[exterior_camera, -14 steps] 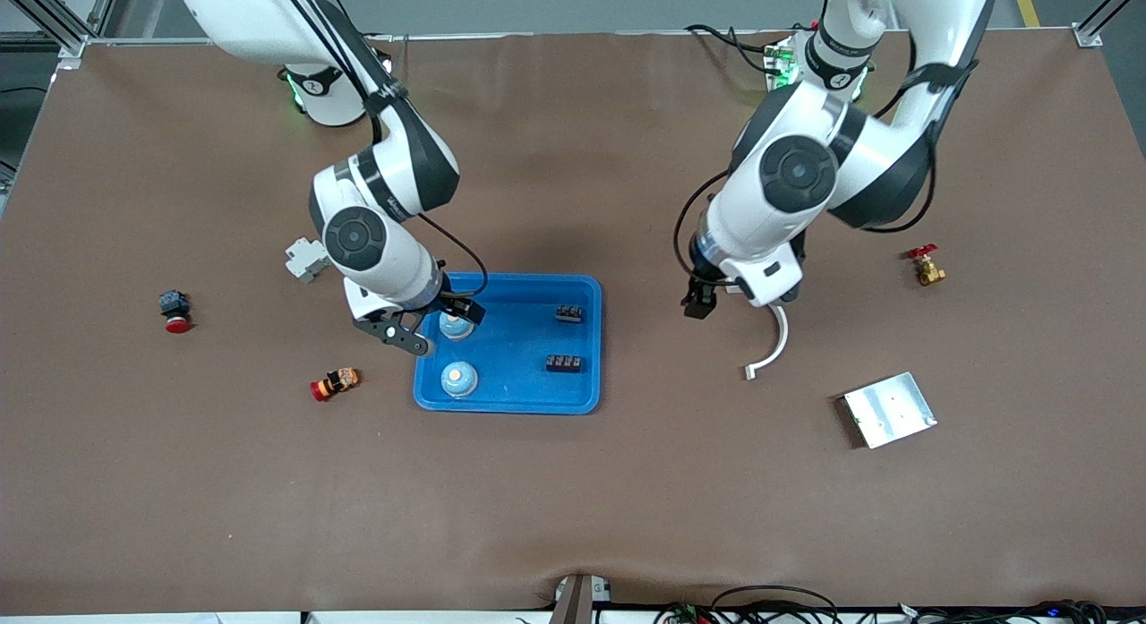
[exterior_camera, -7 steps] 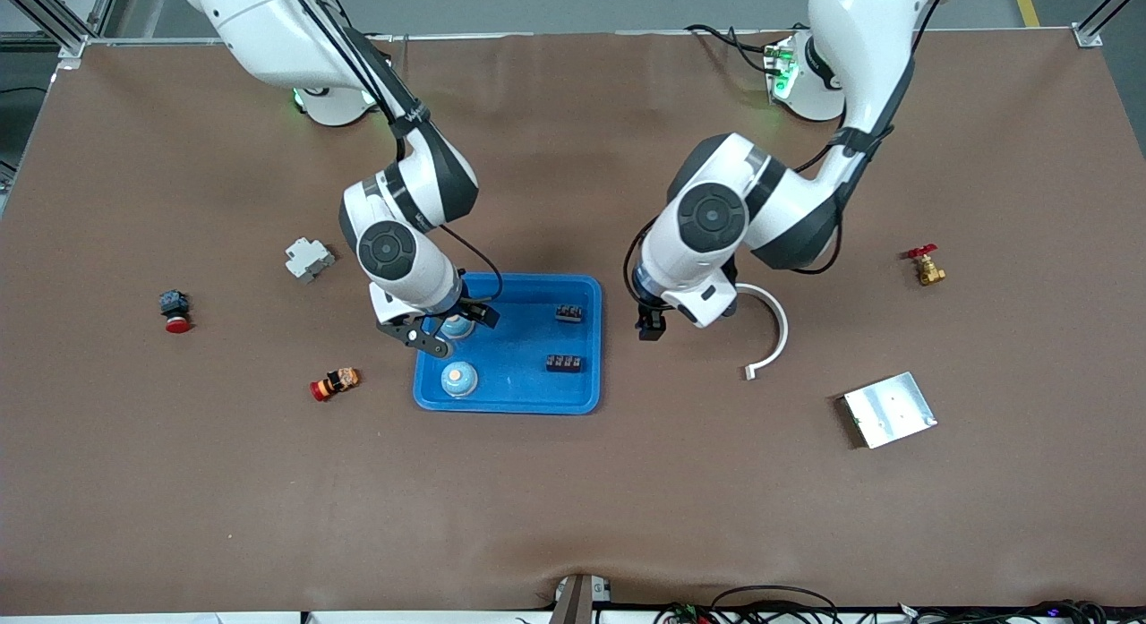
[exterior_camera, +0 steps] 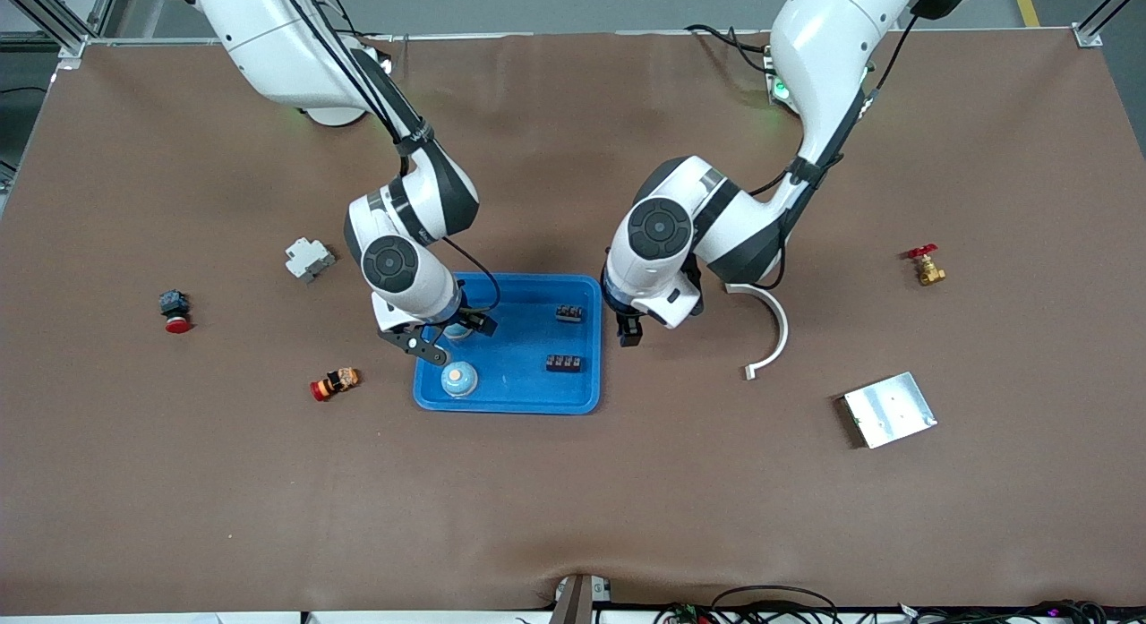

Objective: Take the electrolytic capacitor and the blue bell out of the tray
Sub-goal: 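Grasp a black capacitor with the left gripper while the right gripper grasps a bell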

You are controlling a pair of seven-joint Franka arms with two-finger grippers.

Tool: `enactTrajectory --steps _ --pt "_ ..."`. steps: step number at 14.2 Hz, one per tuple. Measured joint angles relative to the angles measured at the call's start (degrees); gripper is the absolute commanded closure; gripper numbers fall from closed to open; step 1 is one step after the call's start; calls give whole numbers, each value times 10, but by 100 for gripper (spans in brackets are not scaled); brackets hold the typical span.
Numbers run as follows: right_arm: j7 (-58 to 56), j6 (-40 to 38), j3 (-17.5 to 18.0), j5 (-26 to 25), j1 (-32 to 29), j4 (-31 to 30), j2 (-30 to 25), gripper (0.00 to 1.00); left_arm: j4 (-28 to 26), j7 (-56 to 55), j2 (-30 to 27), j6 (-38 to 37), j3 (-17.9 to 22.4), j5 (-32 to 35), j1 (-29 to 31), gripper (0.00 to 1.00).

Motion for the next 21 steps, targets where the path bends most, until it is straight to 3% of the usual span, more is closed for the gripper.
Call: enactTrajectory --steps 5,21 --pt "2 0 -1 0 0 0 8 0 24 -7 40 45 1 2 -26 0" --pt "3 3 -5 0 -6 0 19 0 29 -7 116 146 4 76 -68 0"
